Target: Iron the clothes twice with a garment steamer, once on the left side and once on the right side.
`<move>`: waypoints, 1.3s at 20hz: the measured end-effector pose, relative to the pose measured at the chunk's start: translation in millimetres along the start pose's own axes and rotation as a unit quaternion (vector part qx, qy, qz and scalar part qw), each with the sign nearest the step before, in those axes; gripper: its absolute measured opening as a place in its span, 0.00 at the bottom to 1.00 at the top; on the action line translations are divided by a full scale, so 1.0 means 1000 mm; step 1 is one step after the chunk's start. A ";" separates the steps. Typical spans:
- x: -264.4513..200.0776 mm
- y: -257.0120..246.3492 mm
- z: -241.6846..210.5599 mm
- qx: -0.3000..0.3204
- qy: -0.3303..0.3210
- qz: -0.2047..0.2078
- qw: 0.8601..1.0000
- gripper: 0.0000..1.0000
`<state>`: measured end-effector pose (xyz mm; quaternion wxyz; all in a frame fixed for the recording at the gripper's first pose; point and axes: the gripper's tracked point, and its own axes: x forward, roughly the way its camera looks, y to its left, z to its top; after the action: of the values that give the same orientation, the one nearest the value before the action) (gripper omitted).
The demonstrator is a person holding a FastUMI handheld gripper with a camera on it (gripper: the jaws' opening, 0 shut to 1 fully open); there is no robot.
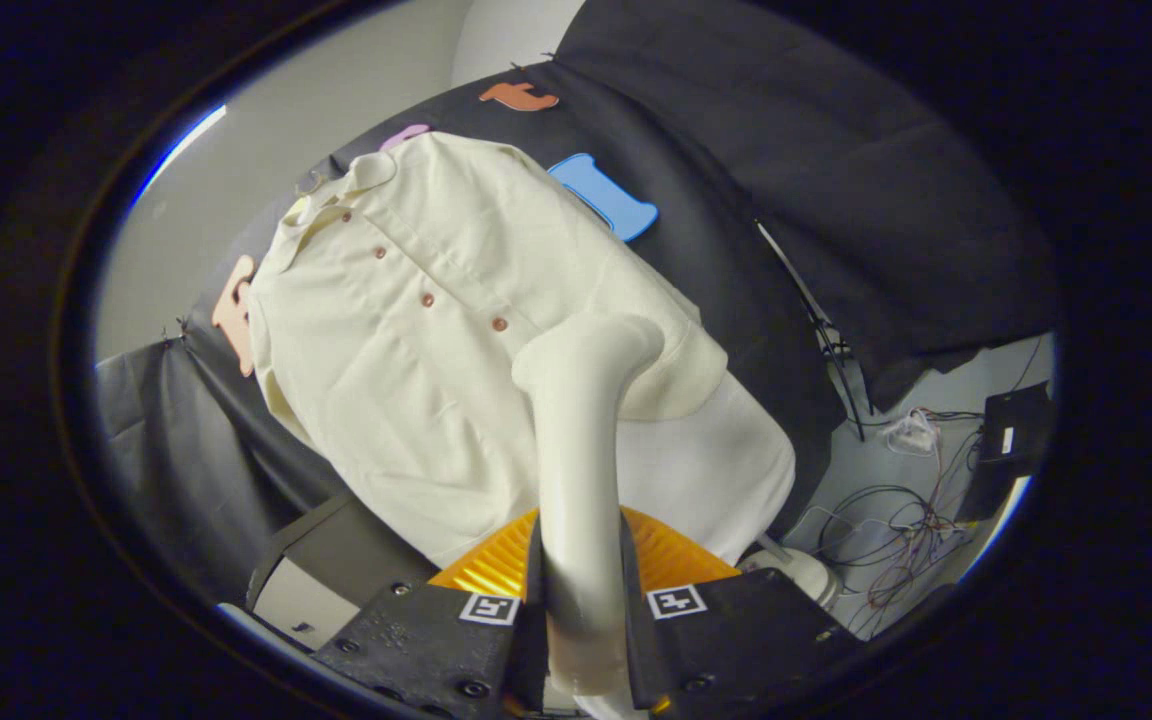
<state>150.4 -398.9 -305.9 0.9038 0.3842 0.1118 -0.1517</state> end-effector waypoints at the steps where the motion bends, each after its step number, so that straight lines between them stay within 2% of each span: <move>1: -0.009 0.011 -0.008 -0.003 0.004 0.006 1.000 0.32; 5: -0.045 0.058 -0.041 -0.023 0.015 0.029 0.999 0.32; 15: -0.149 0.208 -0.102 -0.044 -0.001 0.130 0.991 0.32; 22: -0.209 0.303 -0.131 -0.086 -0.008 0.153 0.984 0.32; 26: -0.245 0.363 -0.146 -0.140 -0.036 0.177 0.974 0.32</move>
<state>41.3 -7.0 -87.7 0.9644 0.2623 0.0293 0.0142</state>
